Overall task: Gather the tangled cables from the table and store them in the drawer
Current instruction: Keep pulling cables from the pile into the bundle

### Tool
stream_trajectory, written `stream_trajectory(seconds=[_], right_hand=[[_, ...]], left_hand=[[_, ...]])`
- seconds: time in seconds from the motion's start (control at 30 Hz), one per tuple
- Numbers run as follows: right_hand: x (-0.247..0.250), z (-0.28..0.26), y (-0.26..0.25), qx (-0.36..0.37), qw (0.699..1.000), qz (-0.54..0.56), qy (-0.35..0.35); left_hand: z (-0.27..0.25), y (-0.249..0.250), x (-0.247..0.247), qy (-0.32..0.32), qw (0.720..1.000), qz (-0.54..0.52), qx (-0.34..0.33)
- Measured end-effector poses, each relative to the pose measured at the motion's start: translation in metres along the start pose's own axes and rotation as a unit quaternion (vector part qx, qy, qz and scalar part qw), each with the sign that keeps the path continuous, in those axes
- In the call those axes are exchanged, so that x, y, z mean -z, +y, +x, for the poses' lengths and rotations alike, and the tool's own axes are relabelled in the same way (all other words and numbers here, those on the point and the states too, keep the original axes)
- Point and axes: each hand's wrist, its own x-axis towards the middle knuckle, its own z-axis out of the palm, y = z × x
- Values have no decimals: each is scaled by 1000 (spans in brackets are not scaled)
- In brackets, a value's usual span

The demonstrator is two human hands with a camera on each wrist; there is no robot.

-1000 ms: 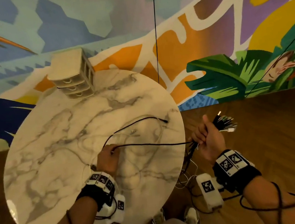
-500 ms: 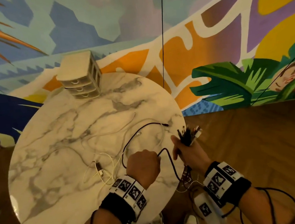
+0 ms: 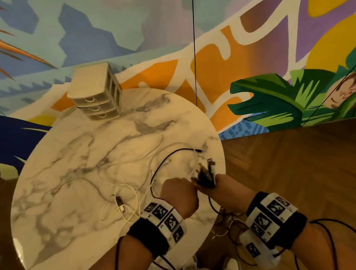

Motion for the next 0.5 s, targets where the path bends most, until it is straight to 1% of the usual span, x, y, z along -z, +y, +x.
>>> stream_trajectory(seconds=[0.07,0.1,0.2,0.23,0.3,0.33,0.43,0.5], right_hand=[[1,9,11,-35,998,33,30],[0,12,15,-46,998,41,29],[-13,18,29,-56,997,34,-26],[-18,19,34,-65,995,58,-39],[-25,19,41,-78,989,117,-46],[-27,17,42,-75,988,124,-51],[-30,15,41,-71,991,96,-62],[-28,14,38,-72,989,111,-65]], left_hand=[[-5,6,-4,18,999,27,-42],[-7,8,-7,25,997,36,-60],[-9,16,-19,49,994,37,-90],[-9,18,-22,54,993,33,-98],[-9,18,-29,68,992,19,-108],[-8,17,-33,75,991,8,-111],[-3,8,-36,84,987,-21,-133],[6,-1,-34,84,987,-42,-129]])
